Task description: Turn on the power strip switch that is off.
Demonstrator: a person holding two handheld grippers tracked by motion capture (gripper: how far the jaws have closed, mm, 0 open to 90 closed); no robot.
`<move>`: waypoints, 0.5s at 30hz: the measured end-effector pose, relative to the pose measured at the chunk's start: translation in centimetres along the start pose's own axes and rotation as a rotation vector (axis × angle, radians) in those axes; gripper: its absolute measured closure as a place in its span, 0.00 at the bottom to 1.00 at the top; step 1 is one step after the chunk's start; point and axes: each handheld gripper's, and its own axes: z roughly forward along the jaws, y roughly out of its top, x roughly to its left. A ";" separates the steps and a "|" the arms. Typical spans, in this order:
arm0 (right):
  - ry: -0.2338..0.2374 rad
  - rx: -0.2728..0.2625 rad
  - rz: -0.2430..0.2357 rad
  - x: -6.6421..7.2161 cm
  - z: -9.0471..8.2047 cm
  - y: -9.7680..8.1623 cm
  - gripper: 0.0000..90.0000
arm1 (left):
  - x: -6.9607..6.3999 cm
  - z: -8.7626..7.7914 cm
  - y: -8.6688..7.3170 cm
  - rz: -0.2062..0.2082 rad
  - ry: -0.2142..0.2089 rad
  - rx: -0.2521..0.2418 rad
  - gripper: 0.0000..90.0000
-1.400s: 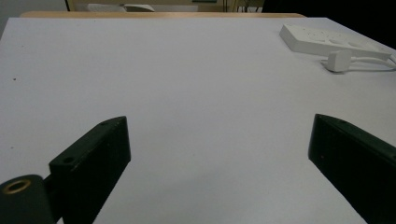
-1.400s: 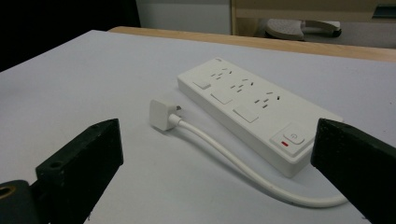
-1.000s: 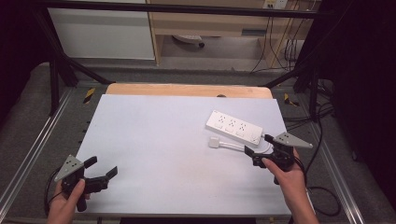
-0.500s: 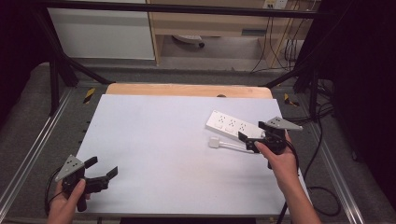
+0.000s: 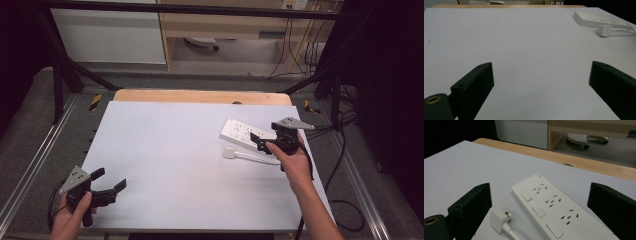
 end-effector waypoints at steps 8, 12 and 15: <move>-0.011 0.002 0.017 -0.8 1.4 0.5 0.07 | 0.0 0.0 0.0 0.002 0.000 0.001 0.07; -0.027 -0.005 0.025 -1.2 1.9 0.6 0.10 | 0.0 0.1 0.0 0.000 -0.002 0.003 0.07; -0.035 -0.004 0.045 -1.5 2.4 0.4 0.10 | 0.1 0.0 0.0 0.002 0.000 0.003 0.07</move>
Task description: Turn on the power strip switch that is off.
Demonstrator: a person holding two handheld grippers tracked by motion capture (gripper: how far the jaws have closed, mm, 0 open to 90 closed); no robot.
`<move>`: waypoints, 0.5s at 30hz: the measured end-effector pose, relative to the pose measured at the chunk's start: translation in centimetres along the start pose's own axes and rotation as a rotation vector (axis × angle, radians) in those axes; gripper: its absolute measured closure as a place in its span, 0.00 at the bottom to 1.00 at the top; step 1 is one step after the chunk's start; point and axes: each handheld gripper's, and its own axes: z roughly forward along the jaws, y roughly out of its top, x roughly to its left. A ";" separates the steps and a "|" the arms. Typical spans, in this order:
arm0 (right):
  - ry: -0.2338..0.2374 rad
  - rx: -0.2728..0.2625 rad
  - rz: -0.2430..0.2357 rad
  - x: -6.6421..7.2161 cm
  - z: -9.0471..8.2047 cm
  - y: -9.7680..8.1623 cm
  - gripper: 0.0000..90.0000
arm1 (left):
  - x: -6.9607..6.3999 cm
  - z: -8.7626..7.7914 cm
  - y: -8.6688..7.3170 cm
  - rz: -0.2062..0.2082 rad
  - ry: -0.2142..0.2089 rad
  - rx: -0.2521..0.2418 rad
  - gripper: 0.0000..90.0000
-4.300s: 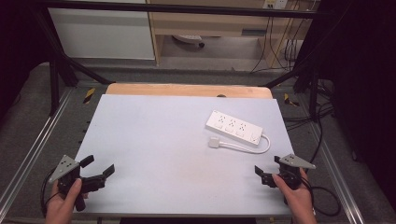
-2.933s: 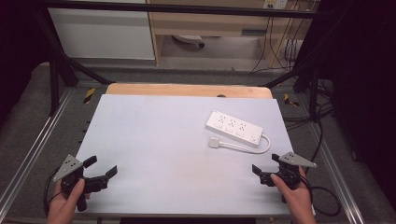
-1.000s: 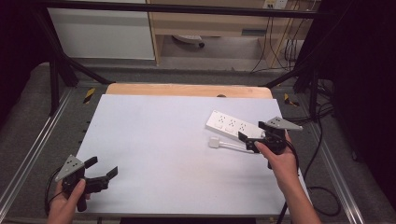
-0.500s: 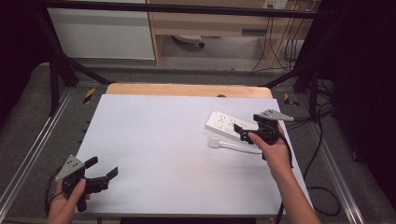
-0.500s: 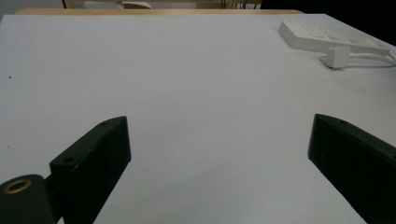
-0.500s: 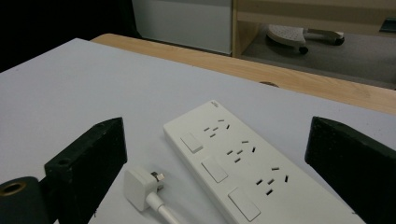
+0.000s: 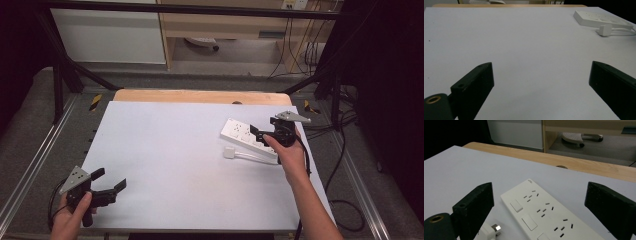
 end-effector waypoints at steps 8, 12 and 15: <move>-0.017 0.008 0.012 -0.3 1.1 -0.4 0.14 | 0.0 0.0 0.0 0.001 0.000 -0.003 0.07; -0.012 -0.001 0.019 -0.2 1.6 -0.4 0.19 | 0.0 0.0 0.0 0.001 0.001 -0.002 0.07; -0.008 -0.006 0.029 0.0 2.0 -0.5 0.23 | 0.0 0.0 0.0 0.000 0.000 -0.003 0.07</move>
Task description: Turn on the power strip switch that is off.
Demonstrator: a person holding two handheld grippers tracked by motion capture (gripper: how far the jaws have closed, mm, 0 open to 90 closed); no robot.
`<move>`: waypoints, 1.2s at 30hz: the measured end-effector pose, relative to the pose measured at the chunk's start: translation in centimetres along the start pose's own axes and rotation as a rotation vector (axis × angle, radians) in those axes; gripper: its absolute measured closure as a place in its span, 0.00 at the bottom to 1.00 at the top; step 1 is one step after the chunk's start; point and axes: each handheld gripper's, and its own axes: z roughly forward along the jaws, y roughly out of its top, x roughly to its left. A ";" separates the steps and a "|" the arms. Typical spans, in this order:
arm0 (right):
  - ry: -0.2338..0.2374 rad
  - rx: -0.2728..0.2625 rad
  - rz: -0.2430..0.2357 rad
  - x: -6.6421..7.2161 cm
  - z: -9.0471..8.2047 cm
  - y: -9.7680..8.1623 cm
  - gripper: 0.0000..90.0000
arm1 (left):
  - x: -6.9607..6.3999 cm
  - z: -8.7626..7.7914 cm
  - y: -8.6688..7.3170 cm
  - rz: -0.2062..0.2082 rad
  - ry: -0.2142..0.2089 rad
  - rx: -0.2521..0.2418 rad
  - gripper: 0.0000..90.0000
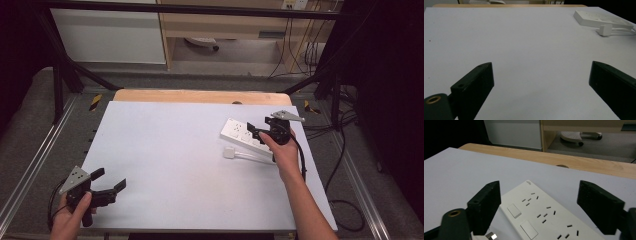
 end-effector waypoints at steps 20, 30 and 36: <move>-0.009 0.010 -0.018 1.0 3.0 -1.2 0.58 | 0.0 0.0 0.0 0.008 0.000 0.002 0.07; -0.006 0.029 -0.038 1.7 4.4 -2.1 0.74 | 0.0 0.0 0.0 0.013 0.004 0.008 0.07; 0.005 0.043 -0.051 2.1 5.0 -2.5 0.78 | 0.0 0.0 0.0 0.011 0.003 0.008 0.07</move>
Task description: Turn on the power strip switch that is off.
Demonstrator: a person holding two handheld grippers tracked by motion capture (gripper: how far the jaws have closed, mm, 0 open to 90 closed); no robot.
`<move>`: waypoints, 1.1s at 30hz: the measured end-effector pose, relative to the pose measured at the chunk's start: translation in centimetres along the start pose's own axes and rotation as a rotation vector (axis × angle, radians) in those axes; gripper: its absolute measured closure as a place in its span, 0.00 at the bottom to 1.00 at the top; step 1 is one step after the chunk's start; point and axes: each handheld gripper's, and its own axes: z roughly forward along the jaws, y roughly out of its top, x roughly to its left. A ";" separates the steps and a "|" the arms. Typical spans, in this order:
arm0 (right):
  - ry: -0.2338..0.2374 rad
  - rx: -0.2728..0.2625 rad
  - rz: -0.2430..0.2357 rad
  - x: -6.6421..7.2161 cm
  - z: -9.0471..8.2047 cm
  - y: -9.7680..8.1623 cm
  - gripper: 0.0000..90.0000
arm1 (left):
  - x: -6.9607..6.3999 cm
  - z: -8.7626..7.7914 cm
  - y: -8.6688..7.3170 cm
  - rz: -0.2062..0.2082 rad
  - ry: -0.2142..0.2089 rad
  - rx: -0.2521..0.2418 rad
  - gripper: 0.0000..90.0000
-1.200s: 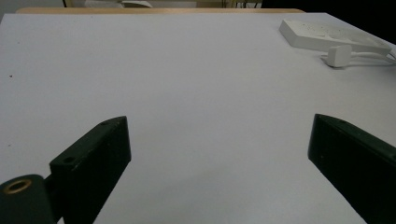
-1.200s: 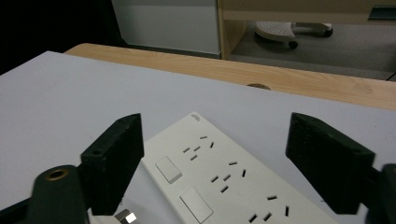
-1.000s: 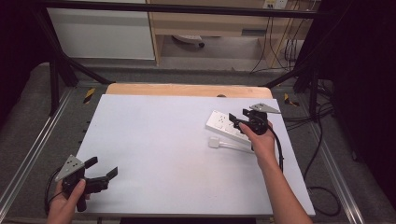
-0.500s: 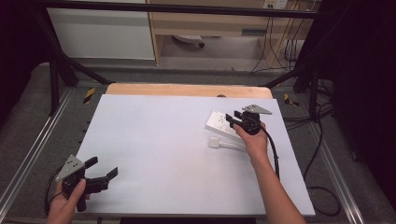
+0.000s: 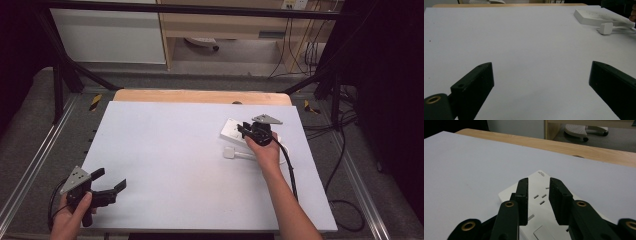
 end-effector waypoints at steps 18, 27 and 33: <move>0.000 -0.007 -0.026 0.9 0.9 -0.9 0.91 | 0.0 -0.1 0.0 -0.002 0.000 -0.003 0.07; 0.000 -0.010 -0.029 1.2 1.2 -1.2 0.94 | 0.0 -0.1 0.0 -0.002 0.000 -0.005 0.07; 0.002 -0.004 -0.031 1.4 1.4 -1.4 0.95 | 0.0 -0.1 0.0 -0.002 0.001 -0.007 0.07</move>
